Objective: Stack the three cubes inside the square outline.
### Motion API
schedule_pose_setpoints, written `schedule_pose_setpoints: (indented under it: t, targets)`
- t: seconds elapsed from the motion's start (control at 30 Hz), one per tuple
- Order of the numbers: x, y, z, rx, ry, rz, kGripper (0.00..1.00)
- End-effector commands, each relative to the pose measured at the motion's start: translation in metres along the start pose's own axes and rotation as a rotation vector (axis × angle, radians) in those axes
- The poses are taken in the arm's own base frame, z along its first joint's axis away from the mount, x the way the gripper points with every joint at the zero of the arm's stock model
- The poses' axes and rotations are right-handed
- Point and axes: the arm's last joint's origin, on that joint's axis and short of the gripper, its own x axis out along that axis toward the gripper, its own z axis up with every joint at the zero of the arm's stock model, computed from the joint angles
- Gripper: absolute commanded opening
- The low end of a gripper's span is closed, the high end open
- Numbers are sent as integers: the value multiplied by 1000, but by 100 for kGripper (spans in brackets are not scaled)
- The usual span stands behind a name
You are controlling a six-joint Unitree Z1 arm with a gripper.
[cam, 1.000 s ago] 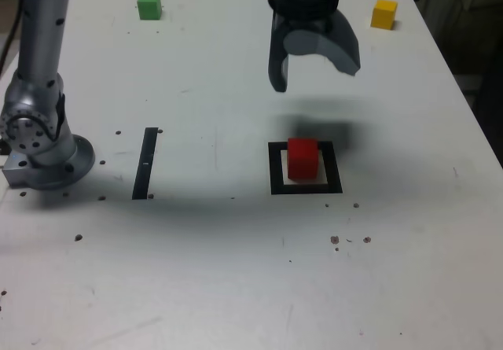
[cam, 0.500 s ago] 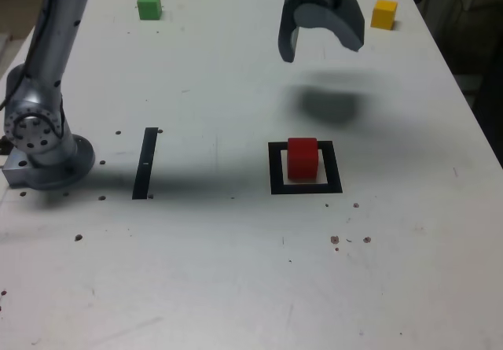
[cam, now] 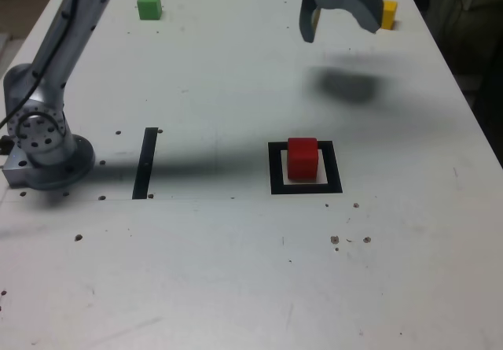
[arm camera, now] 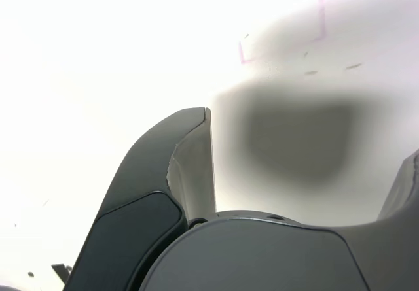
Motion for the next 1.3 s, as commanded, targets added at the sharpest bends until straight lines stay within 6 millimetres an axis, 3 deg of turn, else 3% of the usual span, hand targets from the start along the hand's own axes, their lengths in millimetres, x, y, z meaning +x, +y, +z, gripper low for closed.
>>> schedule_pose_setpoints:
  t: [0.0,0.5,0.97,1.27]
  targets:
    - [3,7,2,5,2,5,99]
    - [18,59,13,47,-23,44,99]
    - [29,93,26,52,-115,160,99]
    - [43,113,23,25,-149,211,99]
